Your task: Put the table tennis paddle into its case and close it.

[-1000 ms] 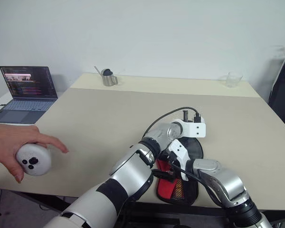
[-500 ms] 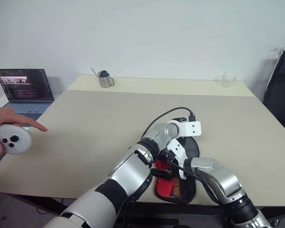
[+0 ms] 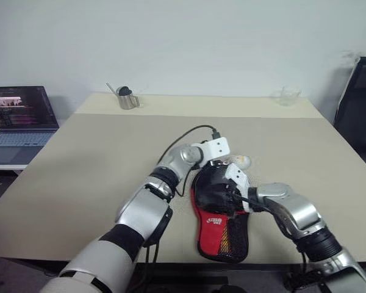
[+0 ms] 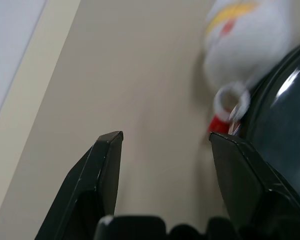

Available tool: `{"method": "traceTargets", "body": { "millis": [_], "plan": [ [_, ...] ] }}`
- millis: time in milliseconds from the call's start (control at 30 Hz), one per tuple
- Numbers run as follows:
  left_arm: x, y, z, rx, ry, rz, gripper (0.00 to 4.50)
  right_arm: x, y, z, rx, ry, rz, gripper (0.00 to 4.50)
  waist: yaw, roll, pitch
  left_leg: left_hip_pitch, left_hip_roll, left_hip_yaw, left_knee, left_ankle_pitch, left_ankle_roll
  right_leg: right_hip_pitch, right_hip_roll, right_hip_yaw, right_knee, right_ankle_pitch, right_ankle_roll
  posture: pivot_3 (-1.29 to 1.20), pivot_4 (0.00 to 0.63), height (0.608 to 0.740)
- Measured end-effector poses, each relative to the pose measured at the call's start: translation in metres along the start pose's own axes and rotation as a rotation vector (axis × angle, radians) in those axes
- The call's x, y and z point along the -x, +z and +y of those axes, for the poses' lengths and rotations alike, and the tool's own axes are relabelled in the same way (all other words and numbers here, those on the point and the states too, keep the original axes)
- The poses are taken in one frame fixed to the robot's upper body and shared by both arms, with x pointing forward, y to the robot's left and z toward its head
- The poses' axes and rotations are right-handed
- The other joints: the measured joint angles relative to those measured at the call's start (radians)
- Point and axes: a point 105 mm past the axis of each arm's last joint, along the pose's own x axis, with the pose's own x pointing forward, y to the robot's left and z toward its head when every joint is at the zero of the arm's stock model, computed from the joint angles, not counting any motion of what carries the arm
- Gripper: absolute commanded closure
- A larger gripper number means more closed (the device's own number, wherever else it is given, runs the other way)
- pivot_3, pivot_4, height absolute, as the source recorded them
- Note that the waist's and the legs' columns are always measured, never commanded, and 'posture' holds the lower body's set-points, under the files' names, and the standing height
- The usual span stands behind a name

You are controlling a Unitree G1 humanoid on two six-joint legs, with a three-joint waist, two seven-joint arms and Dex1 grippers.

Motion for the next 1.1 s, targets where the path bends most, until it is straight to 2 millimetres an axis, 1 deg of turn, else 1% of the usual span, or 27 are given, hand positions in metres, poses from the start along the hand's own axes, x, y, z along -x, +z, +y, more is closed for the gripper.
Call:
{"method": "traceTargets", "body": {
  "millis": [67, 133, 200, 300, 333, 400, 433, 467, 533, 567, 600, 667, 733, 767, 867, 933, 1000, 1100],
  "plan": [
    [0.003, 0.001, 0.005, -0.008, 0.01, -0.012, 1.53, 0.011, 0.011, 0.007, 0.053, 0.063, -0.016, 0.33, 0.0, 0.0, 0.001, 0.0, 0.0, 0.0, 0.0, 0.0, 0.0, 0.0, 0.0, 0.0, 0.0, 0.0, 0.0, 0.0, 0.15, 0.74],
    [0.009, -0.004, 0.012, -0.01, 0.026, -0.009, 1.53, 0.021, 0.022, 0.009, 0.109, 0.098, -0.021, 0.33, 0.0, 0.0, 0.001, 0.0, -0.001, 0.0, 0.001, 0.0, 0.0, 0.0, -0.001, 0.0, 0.0, 0.0, 0.0, 0.0, 0.15, 0.74],
    [0.014, -0.013, 0.015, 0.034, 0.033, -0.016, 1.53, 0.031, 0.023, 0.006, 0.145, 0.103, -0.006, 0.33, -0.002, -0.001, 0.001, 0.001, 0.0, 0.001, 0.001, 0.0, 0.0, 0.001, -0.001, 0.0, 0.0, 0.0, 0.0, 0.0, 0.15, 0.74],
    [0.023, -0.032, 0.011, 0.075, 0.007, -0.019, 1.53, 0.039, 0.023, -0.002, 0.163, 0.089, 0.006, 0.33, -0.004, 0.0, 0.001, 0.003, 0.001, 0.001, 0.001, 0.0, 0.0, 0.001, 0.0, 0.001, 0.002, 0.0, 0.0, 0.0, 0.15, 0.74],
    [0.027, -0.039, 0.01, 0.09, -0.012, -0.021, 1.53, 0.042, 0.026, -0.009, 0.171, 0.067, 0.003, 0.33, -0.005, 0.0, 0.002, 0.003, 0.001, 0.001, 0.001, 0.0, 0.0, 0.001, 0.0, 0.001, 0.003, 0.0, 0.0, 0.0, 0.15, 0.74],
    [0.037, -0.046, 0.009, 0.129, -0.043, -0.05, 1.53, 0.049, 0.032, -0.025, 0.187, -0.004, -0.003, 0.33, -0.005, 0.0, 0.003, 0.003, 0.001, 0.001, 0.002, 0.0, 0.0, 0.001, 0.0, 0.001, 0.004, 0.0, -0.001, 0.0, 0.15, 0.74],
    [0.046, -0.047, 0.009, 0.161, -0.068, -0.099, 1.53, 0.055, 0.038, -0.038, 0.198, -0.059, -0.011, 0.33, -0.005, 0.001, 0.003, 0.004, 0.002, 0.001, 0.002, 0.0, -0.001, 0.001, 0.0, 0.001, 0.004, 0.0, -0.001, 0.0, 0.15, 0.74],
    [0.05, -0.047, 0.009, 0.18, -0.085, -0.121, 1.53, 0.06, 0.041, -0.044, 0.201, -0.092, -0.019, 0.33, -0.003, 0.001, 0.003, 0.003, 0.002, 0.001, 0.002, 0.0, -0.001, 0.001, 0.0, 0.001, 0.004, 0.0, -0.001, 0.0, 0.15, 0.74],
    [0.067, -0.044, 0.008, 0.247, -0.13, -0.205, 1.53, 0.067, 0.049, -0.06, 0.219, -0.165, -0.029, 0.33, -0.003, 0.001, 0.003, 0.003, 0.002, 0.002, 0.001, 0.0, -0.001, 0.001, 0.0, 0.002, 0.003, 0.0, -0.001, 0.0, 0.15, 0.74],
    [0.079, -0.042, 0.007, 0.288, -0.161, -0.253, 1.53, 0.07, 0.052, -0.068, 0.222, -0.207, -0.038, 0.33, -0.005, 0.001, 0.003, 0.003, 0.002, 0.002, 0.001, 0.0, -0.001, 0.001, 0.0, 0.002, 0.003, 0.0, -0.002, 0.0, 0.15, 0.74],
    [0.091, -0.04, 0.003, 0.331, -0.196, -0.295, 1.53, 0.074, 0.054, -0.075, 0.22, -0.247, -0.046, 0.33, -0.004, 0.001, 0.003, 0.003, 0.002, 0.002, 0.001, 0.0, -0.001, 0.001, 0.0, 0.002, 0.003, 0.0, -0.002, 0.0, 0.15, 0.74],
    [0.116, -0.039, -0.006, 0.397, -0.263, -0.345, 1.53, 0.076, 0.055, -0.086, 0.219, -0.303, -0.045, 0.33, -0.006, 0.001, 0.003, 0.003, 0.003, 0.002, 0.001, 0.0, -0.001, 0.001, -0.001, 0.003, 0.004, -0.001, -0.002, 0.0, 0.15, 0.74],
    [0.13, -0.037, -0.02, 0.447, -0.321, -0.369, 1.53, 0.076, 0.054, -0.094, 0.21, -0.344, -0.047, 0.33, -0.003, 0.001, 0.003, 0.004, 0.003, 0.001, 0.001, 0.0, -0.001, 0.001, -0.001, 0.002, 0.005, -0.001, -0.003, 0.0, 0.15, 0.74],
    [0.137, -0.035, -0.03, 0.475, -0.351, -0.377, 1.53, 0.073, 0.054, -0.098, 0.206, -0.361, -0.048, 0.33, -0.002, 0.001, 0.003, 0.004, 0.003, 0.001, 0.001, 0.0, -0.001, 0.001, -0.001, 0.002, 0.005, -0.001, -0.003, 0.0, 0.15, 0.74],
    [0.143, -0.031, -0.056, 0.526, -0.393, -0.382, 1.53, 0.071, 0.057, -0.108, 0.194, -0.409, -0.045, 0.33, -0.001, 0.002, 0.003, 0.005, 0.003, 0.001, 0.002, 0.0, 0.0, 0.003, -0.001, 0.002, 0.006, -0.001, -0.003, 0.0, 0.15, 0.74],
    [0.138, -0.03, -0.066, 0.572, -0.355, -0.377, 1.53, 0.071, 0.058, -0.117, 0.183, -0.459, -0.035, 0.33, 0.003, 0.002, 0.003, 0.007, 0.002, 0.0, 0.003, 0.001, 0.0, 0.005, -0.002, 0.002, 0.006, -0.001, -0.003, 0.0, 0.15, 0.74],
    [0.126, -0.023, -0.066, 0.63, -0.273, -0.41, 1.53, 0.07, 0.059, -0.125, 0.168, -0.501, -0.024, 0.33, 0.008, 0.002, 0.003, 0.007, 0.002, 0.0, 0.006, 0.001, 0.0, 0.006, -0.002, 0.002, 0.006, 0.0, -0.002, 0.0, 0.15, 0.74],
    [0.111, -0.012, -0.064, 0.686, -0.17, -0.443, 1.53, 0.064, 0.059, -0.133, 0.134, -0.539, -0.02, 0.33, 0.007, 0.002, 0.003, 0.007, 0.002, 0.001, 0.008, 0.001, 0.0, 0.007, -0.002, 0.003, 0.006, 0.001, -0.001, 0.0, 0.15, 0.74]
  ]
}}
